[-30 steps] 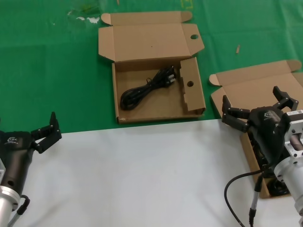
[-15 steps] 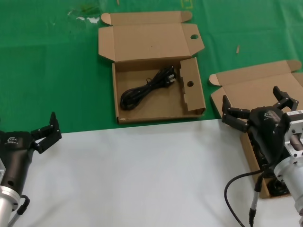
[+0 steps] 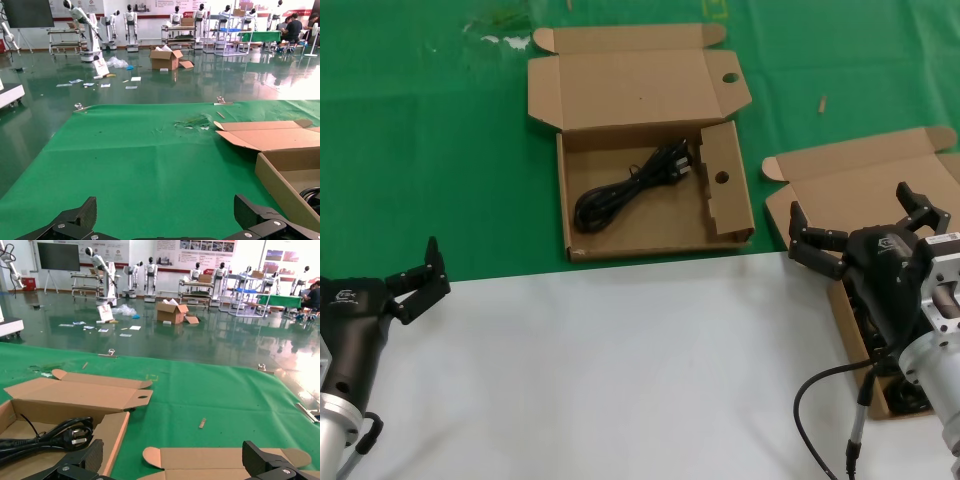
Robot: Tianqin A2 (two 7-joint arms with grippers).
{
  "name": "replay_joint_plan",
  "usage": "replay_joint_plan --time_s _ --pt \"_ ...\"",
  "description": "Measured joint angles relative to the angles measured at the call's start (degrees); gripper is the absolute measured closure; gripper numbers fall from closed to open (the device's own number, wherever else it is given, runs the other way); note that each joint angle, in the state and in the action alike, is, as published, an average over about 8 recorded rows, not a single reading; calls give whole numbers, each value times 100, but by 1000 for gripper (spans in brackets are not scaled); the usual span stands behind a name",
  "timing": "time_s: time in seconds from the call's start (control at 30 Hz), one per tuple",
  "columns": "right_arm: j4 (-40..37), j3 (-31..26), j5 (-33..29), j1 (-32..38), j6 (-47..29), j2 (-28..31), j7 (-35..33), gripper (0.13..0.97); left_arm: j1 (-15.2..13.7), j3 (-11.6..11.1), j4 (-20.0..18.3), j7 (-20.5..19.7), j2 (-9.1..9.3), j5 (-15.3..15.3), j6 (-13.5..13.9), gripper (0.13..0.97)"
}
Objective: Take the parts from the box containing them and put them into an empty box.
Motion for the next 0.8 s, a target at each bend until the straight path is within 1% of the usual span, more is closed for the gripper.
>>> replay_joint_plan --time_s 0.8 --pt "0 0 0 0 0 0 0 129 0 0 0 0 0 0 0 132"
